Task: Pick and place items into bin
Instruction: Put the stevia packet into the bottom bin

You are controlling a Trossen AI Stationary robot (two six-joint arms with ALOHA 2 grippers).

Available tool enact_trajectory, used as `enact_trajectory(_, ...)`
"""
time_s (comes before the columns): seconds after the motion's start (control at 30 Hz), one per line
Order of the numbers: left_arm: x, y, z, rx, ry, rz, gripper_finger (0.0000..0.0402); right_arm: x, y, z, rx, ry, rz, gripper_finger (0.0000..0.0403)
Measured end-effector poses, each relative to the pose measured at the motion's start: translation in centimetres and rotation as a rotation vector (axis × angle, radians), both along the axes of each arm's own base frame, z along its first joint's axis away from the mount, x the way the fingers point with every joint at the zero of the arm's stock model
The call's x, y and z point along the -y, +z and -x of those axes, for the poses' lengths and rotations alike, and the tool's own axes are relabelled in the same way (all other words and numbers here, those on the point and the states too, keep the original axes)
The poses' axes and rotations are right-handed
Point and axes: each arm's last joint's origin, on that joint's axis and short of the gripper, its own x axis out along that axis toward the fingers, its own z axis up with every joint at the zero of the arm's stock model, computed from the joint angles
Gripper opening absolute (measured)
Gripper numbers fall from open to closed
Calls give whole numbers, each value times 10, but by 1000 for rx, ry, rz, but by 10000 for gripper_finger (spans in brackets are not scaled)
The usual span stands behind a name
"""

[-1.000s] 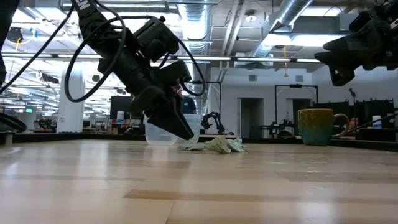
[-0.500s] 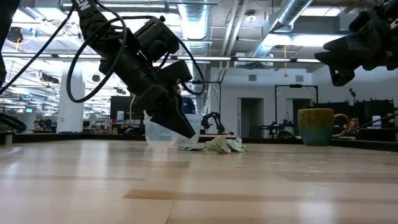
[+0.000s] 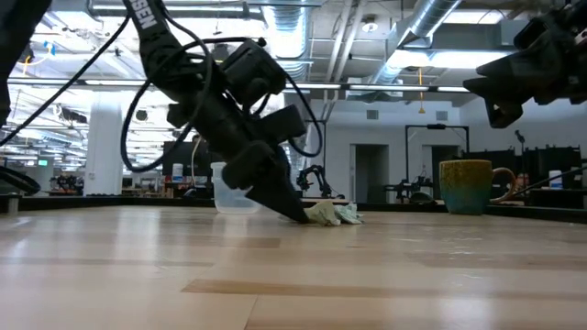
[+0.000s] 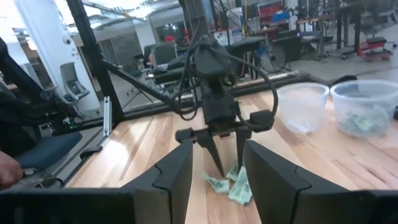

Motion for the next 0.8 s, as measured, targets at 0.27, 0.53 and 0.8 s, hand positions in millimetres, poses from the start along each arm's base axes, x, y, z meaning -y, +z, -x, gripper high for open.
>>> enact_trajectory(0.27,2,-3,1,-63,34,38,142,0,0,0,0,1,0,139)
enact_trajectory(0.53,11,-7,5,-128,46,60,80,0,0,0,0,0,0,134)
enact_trajectory(0.8,15,21,20,-162,144,-52,5,0,0,0,0,-1,0,138)
